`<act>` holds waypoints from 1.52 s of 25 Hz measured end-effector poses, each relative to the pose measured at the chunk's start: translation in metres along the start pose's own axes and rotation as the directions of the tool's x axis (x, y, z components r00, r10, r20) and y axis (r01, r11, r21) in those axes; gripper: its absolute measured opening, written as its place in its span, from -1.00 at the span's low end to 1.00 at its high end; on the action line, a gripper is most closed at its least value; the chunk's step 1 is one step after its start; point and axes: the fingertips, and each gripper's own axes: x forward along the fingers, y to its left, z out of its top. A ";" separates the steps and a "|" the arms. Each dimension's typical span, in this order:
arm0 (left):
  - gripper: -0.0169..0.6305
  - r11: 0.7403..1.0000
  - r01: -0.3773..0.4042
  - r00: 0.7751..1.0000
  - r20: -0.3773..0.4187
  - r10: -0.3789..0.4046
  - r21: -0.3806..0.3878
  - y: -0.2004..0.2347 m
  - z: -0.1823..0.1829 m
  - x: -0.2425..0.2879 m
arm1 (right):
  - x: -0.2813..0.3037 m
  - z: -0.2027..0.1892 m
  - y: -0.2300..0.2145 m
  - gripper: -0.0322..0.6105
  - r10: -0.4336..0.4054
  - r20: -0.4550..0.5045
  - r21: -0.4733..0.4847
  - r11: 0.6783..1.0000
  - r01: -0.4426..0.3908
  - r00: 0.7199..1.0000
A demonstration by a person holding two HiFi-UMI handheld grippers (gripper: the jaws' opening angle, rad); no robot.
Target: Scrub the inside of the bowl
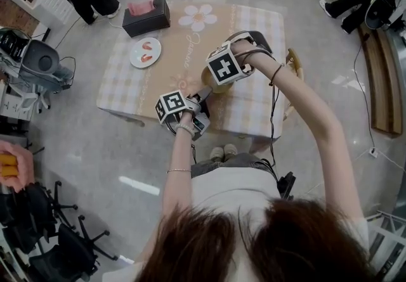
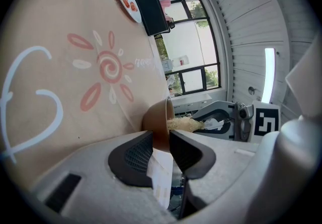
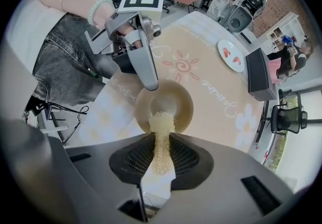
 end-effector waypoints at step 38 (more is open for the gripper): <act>-0.62 0.999 0.031 1.000 0.003 -0.031 -0.041 0.003 0.002 0.003 | -0.003 0.041 0.023 -0.66 0.076 0.115 -0.041 0.997 -0.072 0.990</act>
